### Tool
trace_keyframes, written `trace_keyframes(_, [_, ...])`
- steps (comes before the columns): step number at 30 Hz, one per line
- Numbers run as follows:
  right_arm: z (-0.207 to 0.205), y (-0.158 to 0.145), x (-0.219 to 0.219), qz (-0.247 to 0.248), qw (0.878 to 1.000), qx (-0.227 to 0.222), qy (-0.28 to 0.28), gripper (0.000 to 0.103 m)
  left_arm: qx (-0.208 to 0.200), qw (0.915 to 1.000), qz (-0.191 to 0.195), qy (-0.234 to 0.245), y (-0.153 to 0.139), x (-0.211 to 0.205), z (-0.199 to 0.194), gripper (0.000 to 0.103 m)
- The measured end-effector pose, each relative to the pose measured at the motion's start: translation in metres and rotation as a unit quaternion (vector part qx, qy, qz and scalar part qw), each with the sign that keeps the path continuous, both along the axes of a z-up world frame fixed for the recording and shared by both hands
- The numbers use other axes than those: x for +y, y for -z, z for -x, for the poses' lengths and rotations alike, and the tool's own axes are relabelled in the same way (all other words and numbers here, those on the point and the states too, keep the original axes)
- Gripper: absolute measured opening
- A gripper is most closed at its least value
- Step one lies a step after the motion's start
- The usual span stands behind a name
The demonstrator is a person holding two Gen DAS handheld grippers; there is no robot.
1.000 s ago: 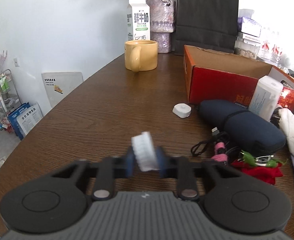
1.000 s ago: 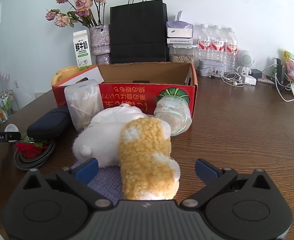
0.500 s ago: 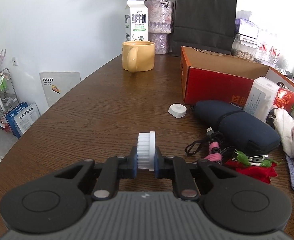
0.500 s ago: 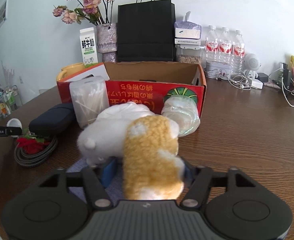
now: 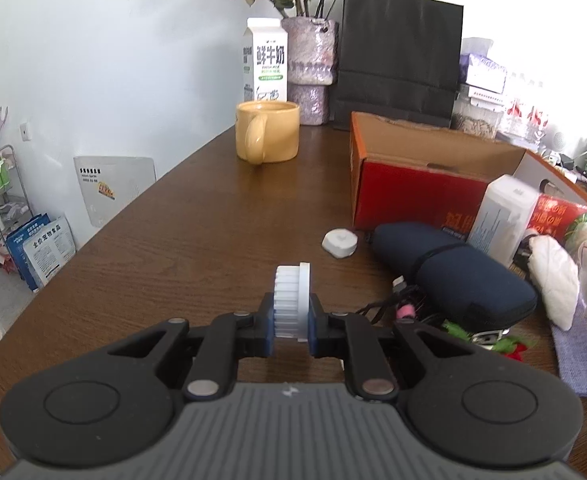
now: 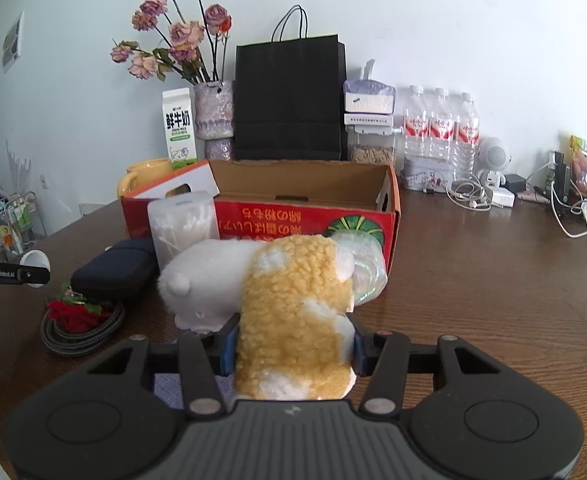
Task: Organize objects
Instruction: 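Carry the cap and plush toys into the box and release both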
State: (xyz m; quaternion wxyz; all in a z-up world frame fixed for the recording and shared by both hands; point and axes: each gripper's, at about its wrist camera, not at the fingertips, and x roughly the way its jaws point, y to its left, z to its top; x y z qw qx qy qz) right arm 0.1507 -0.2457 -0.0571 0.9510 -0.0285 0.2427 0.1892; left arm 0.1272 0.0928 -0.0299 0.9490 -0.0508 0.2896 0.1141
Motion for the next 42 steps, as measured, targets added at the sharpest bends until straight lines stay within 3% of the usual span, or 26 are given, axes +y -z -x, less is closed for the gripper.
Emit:
trace_keyframes(9, [-0.007, -0.022, -0.001, -0.013, 0.999, -0.032, -0.002, 0.050, -0.039, 0.9988, -0.005, 0.028, -0.027, -0.018, -0.013, 0.016])
trace_keyframes(19, [-0.048, -0.046, 0.008, -0.020, 0.998, -0.067, -0.005, 0.050, -0.081, 0.9950, -0.006, 0.059, -0.055, -0.044, -0.053, 0.016])
trace_keyframes(27, [-0.111, -0.058, 0.020, -0.022, 0.997, -0.071, -0.002, 0.050, -0.096, 0.9931, -0.003, 0.068, -0.068, -0.061, -0.109, 0.016])
trace_keyframes(37, [-0.210, -0.048, 0.038, -0.002, 1.000, -0.030, 0.000, 0.050, -0.100, 0.9927, 0.012, 0.066, -0.073, -0.061, -0.208, 0.016])
trace_keyframes(42, [-0.248, -0.041, 0.043, 0.003, 1.000, -0.011, 0.004, 0.050, -0.083, 0.9944, 0.014, 0.064, -0.065, -0.062, -0.241, 0.016])
